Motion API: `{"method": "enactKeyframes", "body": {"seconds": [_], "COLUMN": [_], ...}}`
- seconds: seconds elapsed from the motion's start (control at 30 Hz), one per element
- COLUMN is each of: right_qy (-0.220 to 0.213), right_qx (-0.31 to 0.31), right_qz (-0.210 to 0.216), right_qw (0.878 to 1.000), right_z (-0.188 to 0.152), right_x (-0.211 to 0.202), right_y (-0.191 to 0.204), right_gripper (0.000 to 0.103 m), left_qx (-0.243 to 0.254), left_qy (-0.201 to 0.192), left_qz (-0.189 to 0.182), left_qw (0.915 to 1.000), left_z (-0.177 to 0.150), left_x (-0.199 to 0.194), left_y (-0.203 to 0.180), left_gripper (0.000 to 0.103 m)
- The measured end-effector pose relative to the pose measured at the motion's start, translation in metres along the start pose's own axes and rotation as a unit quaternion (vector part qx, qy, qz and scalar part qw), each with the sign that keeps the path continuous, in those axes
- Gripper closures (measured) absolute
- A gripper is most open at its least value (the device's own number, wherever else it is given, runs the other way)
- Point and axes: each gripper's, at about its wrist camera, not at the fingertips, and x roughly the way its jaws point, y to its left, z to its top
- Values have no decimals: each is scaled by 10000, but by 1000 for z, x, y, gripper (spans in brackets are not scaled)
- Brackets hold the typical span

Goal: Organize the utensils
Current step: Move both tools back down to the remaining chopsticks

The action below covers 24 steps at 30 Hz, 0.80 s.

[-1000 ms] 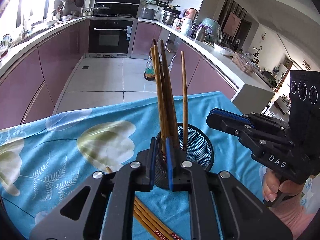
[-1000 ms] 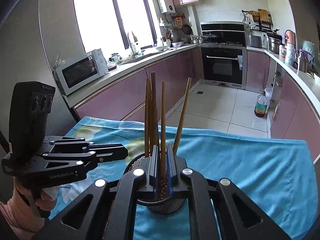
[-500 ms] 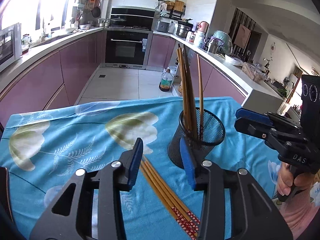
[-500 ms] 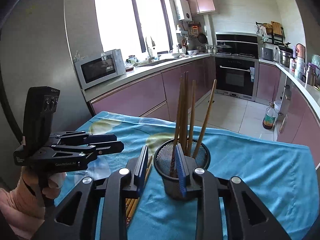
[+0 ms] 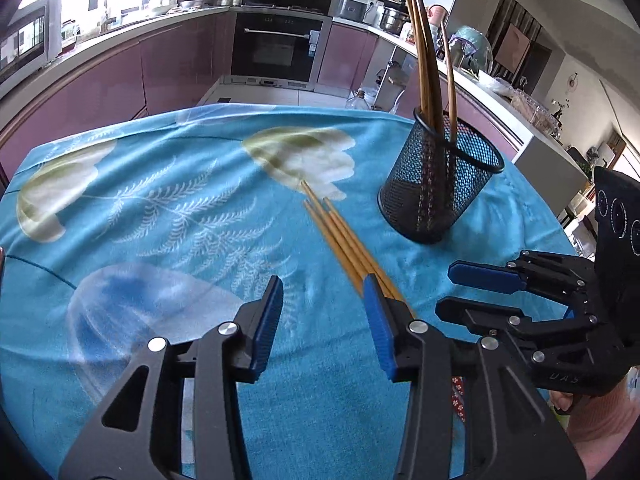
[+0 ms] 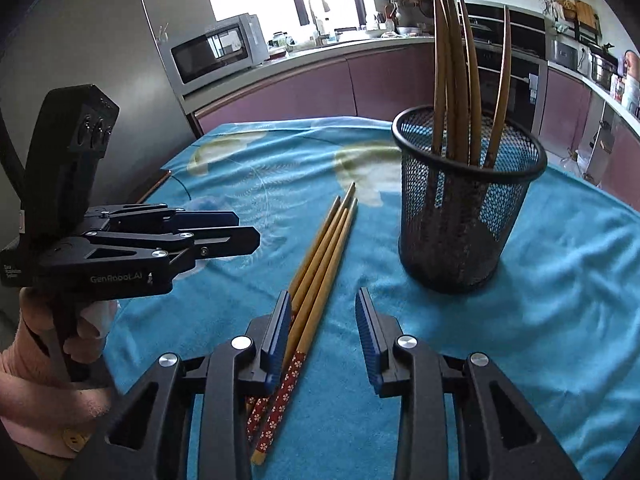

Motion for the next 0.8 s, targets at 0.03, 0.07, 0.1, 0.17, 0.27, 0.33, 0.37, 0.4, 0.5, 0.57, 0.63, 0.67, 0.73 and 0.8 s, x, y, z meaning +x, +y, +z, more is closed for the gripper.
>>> {"method": "enactKeyframes", "body": {"seconds": [0.03, 0.07, 0.1, 0.17, 0.27, 0.33, 0.37, 0.4, 0.5, 0.57, 0.63, 0.67, 0.73, 0.8], "right_qy": [37, 69, 94, 136, 172, 187, 192, 199, 229, 248, 243, 243, 240, 235], "right_qx": [11, 23, 46, 80, 92, 83, 73, 58, 11, 0, -6, -4, -1, 6], "right_qz": [-15, -32, -33, -33, -55, -79, -86, -109, -205, -218, -224, -223, -222, -220], "right_qw": [10000, 10000, 9999, 9999, 9998, 9998, 9998, 9997, 9995, 9995, 9995, 9995, 9995, 9995], "right_z": [-2, -4, -6, -9, -12, -13, -14, -14, -15, -16, -16, -16, -16, -17], "right_x": [2, 4, 6, 7, 8, 8, 8, 8, 13, 14, 14, 14, 14, 13], "right_y": [0, 1, 1, 2, 3, 4, 4, 4, 5, 5, 4, 4, 3, 3], "right_gripper": [71, 71, 71, 71, 71, 71, 71, 71, 72, 72, 72, 72, 72, 72], "left_qx": [-3, -4, -10, 10, 70, 102, 113, 124, 162, 190, 214, 228, 266, 306], "left_qy": [35, 69, 108, 171, 230, 260, 284, 315, 388, 414, 408, 405, 416, 419], "left_qz": [-13, -26, -33, -53, -69, -82, -82, -68, -52, -18, -14, -6, 24, 69], "left_qw": [10000, 10000, 9999, 9998, 9997, 9996, 9995, 9994, 9991, 9990, 9989, 9989, 9988, 9986], "left_z": [-3, -5, -6, -6, -8, -8, -7, -6, -5, -6, -4, -3, -2, -1], "left_x": [2, 4, 6, 8, 12, 15, 17, 19, 26, 29, 31, 31, 33, 35], "left_y": [0, -1, -2, -6, -11, -14, -16, -17, -21, -22, -24, -25, -26, -28], "left_gripper": [62, 62, 62, 61, 58, 58, 58, 58, 58, 58, 56, 56, 56, 56]}}
